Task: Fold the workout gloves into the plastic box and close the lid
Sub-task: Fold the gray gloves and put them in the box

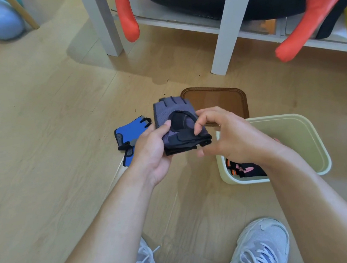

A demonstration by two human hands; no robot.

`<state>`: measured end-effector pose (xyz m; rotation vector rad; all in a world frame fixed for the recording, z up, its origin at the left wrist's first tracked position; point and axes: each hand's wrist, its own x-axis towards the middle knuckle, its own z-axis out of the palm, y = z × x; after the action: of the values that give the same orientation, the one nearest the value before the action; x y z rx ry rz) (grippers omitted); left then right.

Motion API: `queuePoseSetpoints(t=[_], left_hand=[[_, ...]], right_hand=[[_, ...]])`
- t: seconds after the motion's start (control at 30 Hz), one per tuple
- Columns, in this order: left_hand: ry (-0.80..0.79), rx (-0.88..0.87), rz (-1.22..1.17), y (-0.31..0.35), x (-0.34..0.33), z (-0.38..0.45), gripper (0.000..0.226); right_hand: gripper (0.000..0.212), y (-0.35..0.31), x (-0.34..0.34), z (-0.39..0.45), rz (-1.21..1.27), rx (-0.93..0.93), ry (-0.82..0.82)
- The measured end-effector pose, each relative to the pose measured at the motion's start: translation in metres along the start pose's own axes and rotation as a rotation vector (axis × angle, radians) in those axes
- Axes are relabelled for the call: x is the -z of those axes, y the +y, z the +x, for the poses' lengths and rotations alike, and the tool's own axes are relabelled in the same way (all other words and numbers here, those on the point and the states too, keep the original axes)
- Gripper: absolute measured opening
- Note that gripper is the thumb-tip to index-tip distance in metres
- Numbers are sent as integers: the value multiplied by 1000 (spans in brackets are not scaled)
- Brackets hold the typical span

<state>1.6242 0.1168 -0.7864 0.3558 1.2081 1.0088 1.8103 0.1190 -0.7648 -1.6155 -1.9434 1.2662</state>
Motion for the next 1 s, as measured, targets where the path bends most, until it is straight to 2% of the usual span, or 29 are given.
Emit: queuePoseSetpoints(t=[0.07, 0.2, 0.33, 0.5, 0.6, 0.77, 0.87, 1.0], left_hand=[[-9, -55, 17, -2, 0, 2, 25], [-49, -97, 43, -7, 1, 3, 28], [-101, -61, 34, -9, 0, 3, 34], [-129, 24, 59, -13, 0, 5, 40], [-80, 18, 88, -11, -2, 1, 39], [-15, -78, 108, -13, -2, 3, 15], [-30, -70, 29, -14, -5, 2, 21], [-81, -70, 41, -19, -14, -2, 29]], right_hand=[[44, 0, 1, -2, 46, -93, -71], [57, -4, -4, -1, 192, -283, 124], [74, -2, -6, 2, 233, -365, 108], [26, -1, -9, 1, 248, -252, 95], [26, -6, -6, -1, 201, -236, 64], [17, -3, -1, -2, 189, -266, 91], [17, -3, 3, -6, 206, -271, 63], [21, -10, 10, -10, 148, -213, 128]])
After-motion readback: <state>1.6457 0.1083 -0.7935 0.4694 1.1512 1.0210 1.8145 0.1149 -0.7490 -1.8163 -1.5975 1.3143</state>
